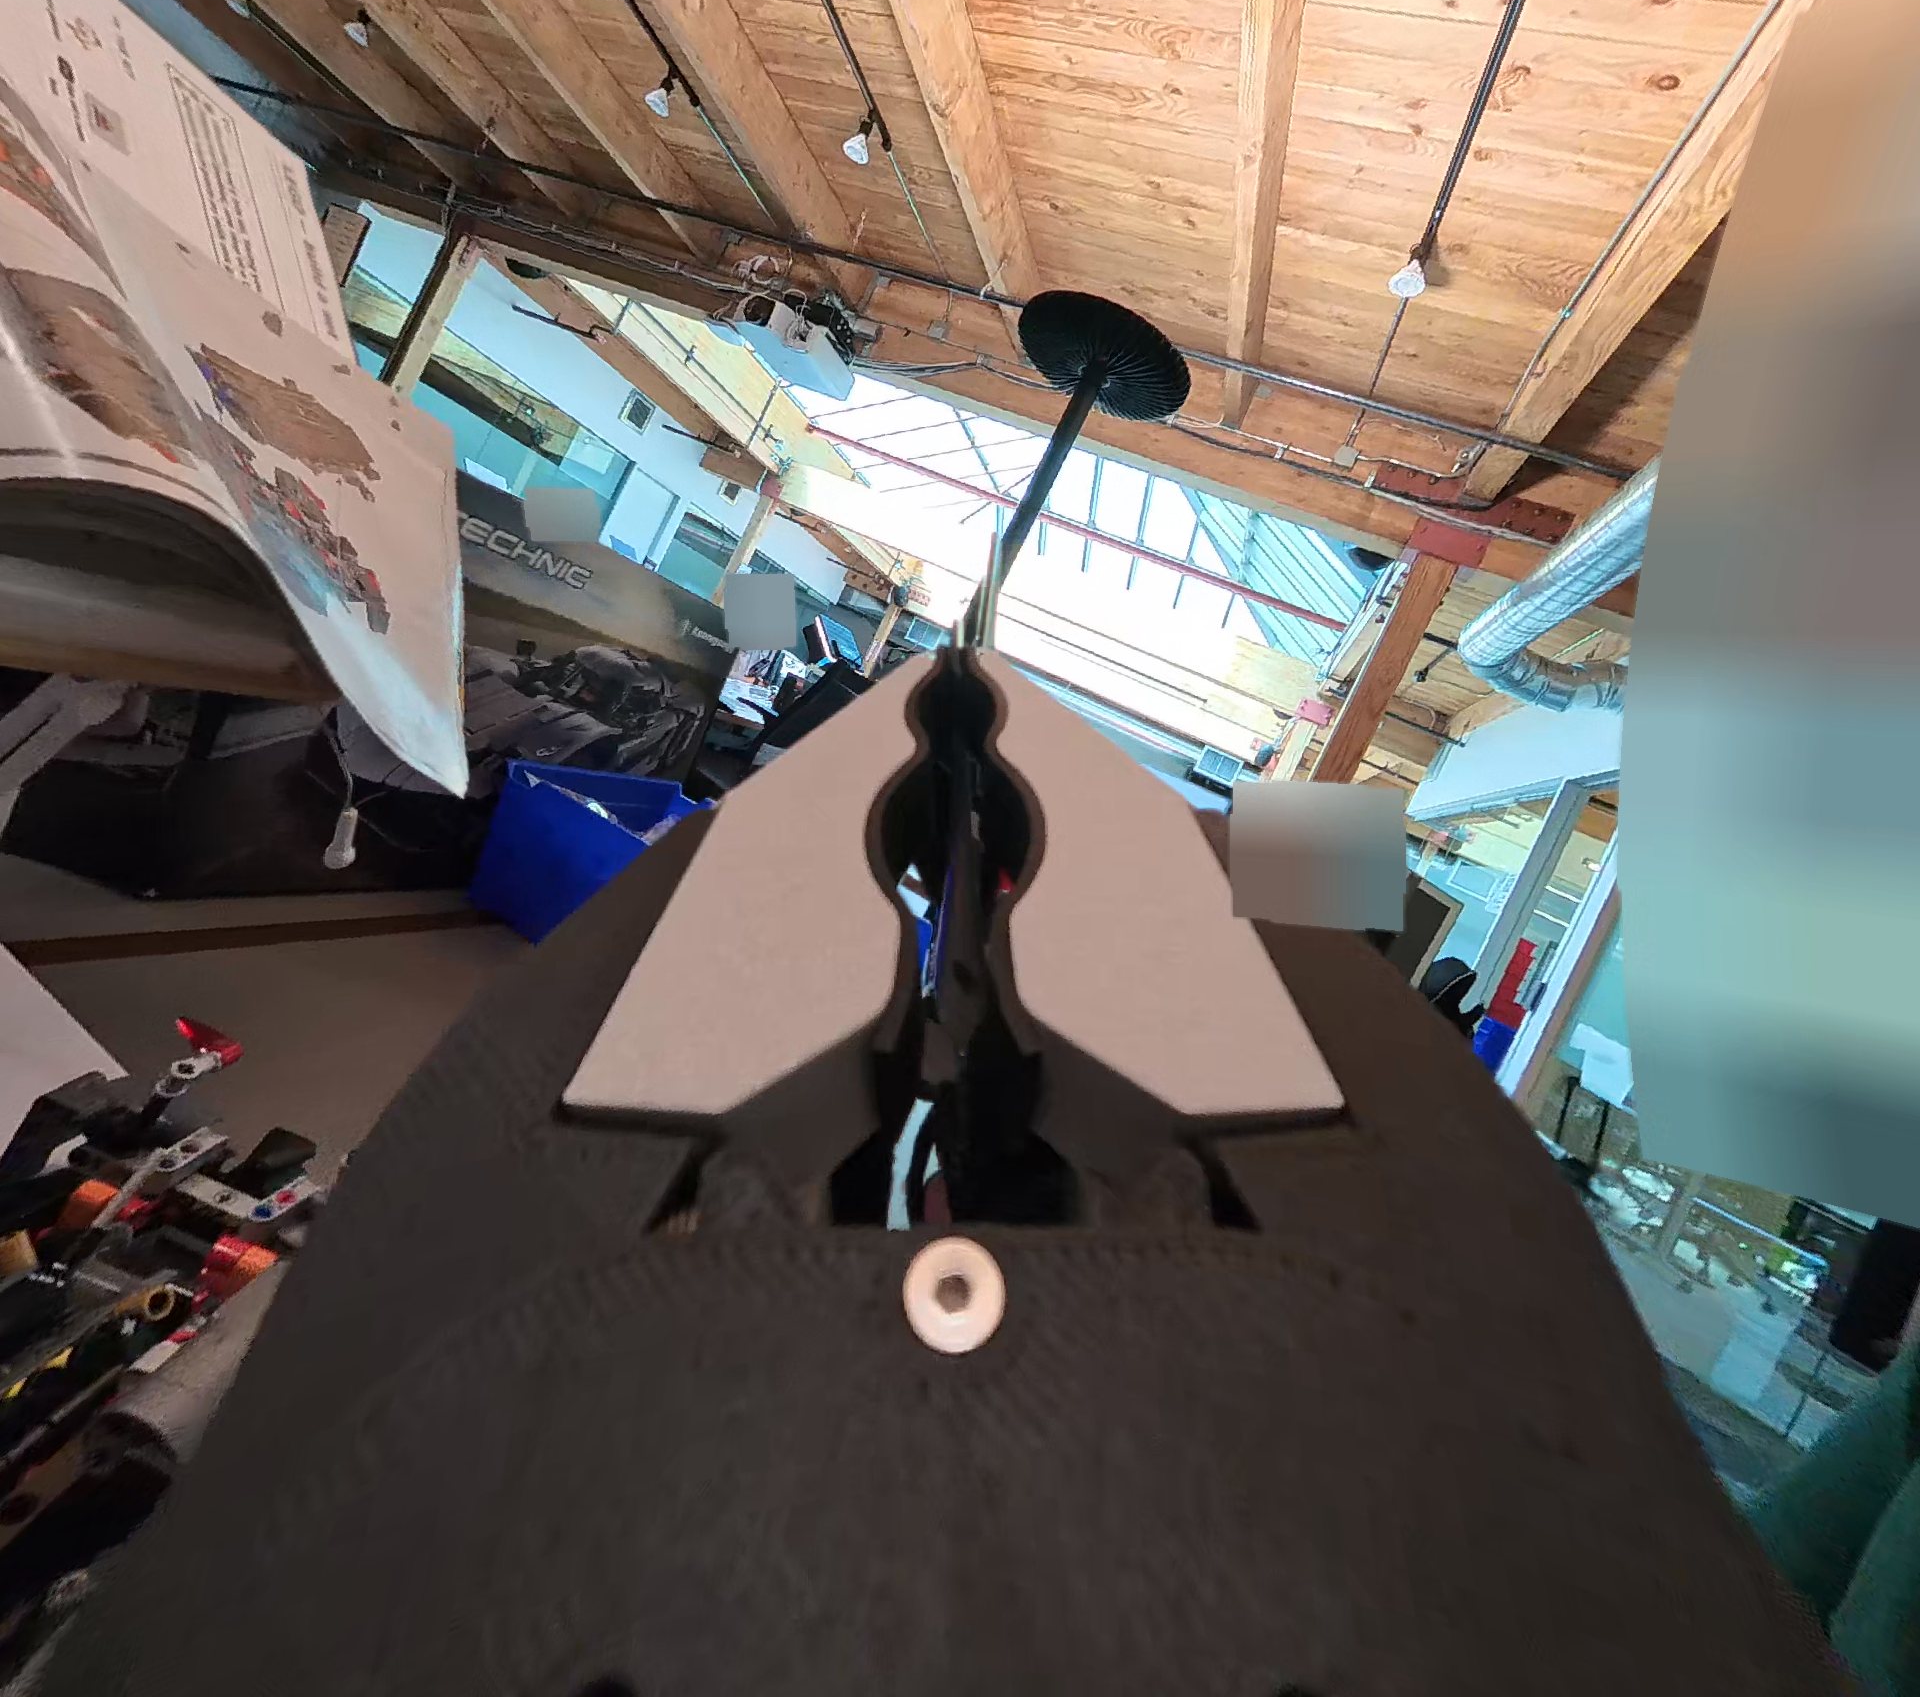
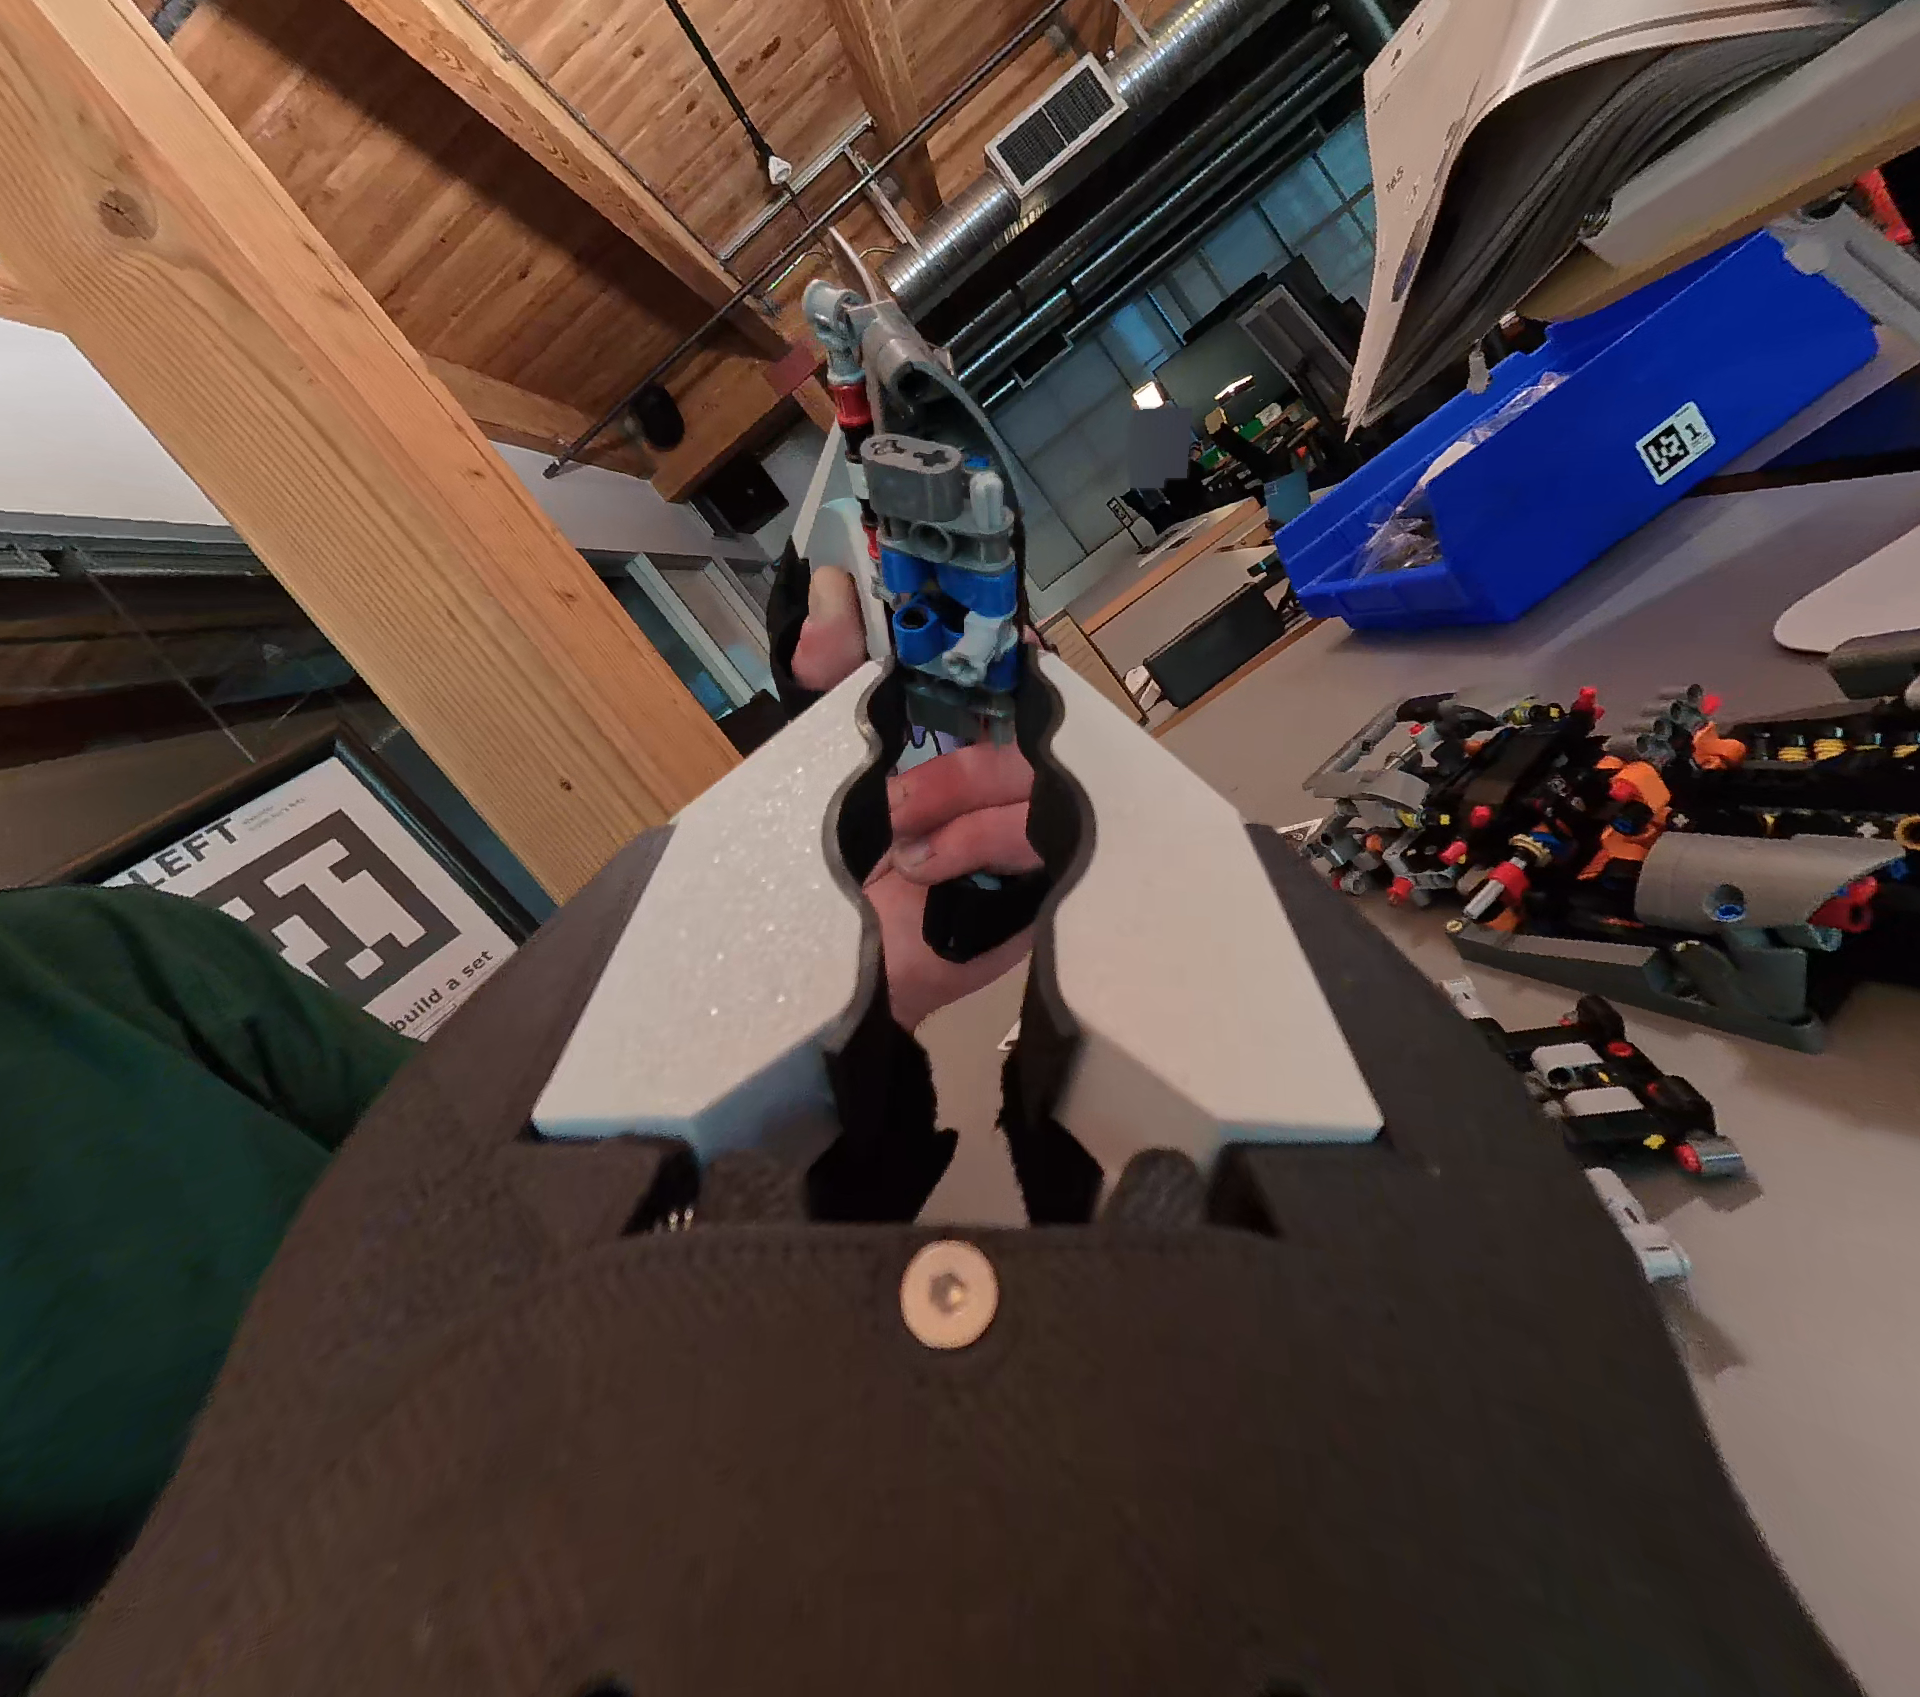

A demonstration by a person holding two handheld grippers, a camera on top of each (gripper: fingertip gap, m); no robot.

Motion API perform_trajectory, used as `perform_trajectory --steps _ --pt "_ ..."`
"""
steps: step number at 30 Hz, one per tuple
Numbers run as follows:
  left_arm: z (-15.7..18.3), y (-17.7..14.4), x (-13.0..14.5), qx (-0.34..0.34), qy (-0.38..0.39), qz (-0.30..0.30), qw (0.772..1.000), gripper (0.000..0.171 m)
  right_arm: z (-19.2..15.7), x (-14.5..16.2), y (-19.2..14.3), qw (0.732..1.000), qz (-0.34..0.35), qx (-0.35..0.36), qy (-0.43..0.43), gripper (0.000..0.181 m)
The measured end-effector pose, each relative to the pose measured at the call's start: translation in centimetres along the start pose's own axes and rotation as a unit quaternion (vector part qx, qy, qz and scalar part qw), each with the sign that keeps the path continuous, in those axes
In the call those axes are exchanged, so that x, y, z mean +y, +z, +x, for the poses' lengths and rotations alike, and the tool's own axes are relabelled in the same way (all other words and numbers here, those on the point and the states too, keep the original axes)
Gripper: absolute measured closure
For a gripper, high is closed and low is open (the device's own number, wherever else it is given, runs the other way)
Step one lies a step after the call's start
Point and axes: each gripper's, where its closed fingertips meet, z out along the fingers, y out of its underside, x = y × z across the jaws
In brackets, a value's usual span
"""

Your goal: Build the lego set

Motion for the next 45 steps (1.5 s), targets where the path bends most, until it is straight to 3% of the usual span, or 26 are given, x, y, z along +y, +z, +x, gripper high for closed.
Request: perform_trajectory --steps 11,19,23,25,39,45 --pt "-1.0 -0.5 -0.3 0.008 -0.034 0.029 0.999 0.171 0.5 -0.5 0.2 0.997 -0.007 0.045 -0.06 0.161" --pt "-0.5 -0.9 -0.6 -0.008 0.031 0.045 0.998 0.171 2.1 0.8 0.6 0.993 0.01 0.11 -0.035 0.135" --pt "0.1 -0.7 0.0 -0.025 0.094 0.024 0.995 0.171 1.8 0.2 0.9 0.994 0.034 0.099 -0.031 0.142" --pt "0.3 -0.6 0.3 -0.024 0.099 0.019 0.995 0.171 1.6 0.2 1.2 0.995 0.027 0.091 -0.035 0.158" --pt "-1.1 -1.7 -0.9 0.005 -0.019 0.049 0.999 0.171 0.6 0.0 2.0 0.999 -0.005 0.035 -0.033 0.161" --pt "-0.3 -1.6 -0.4 -0.013 0.063 0.025 0.998 0.171 1.6 -0.3 1.9 0.997 -0.005 0.068 -0.032 0.16"
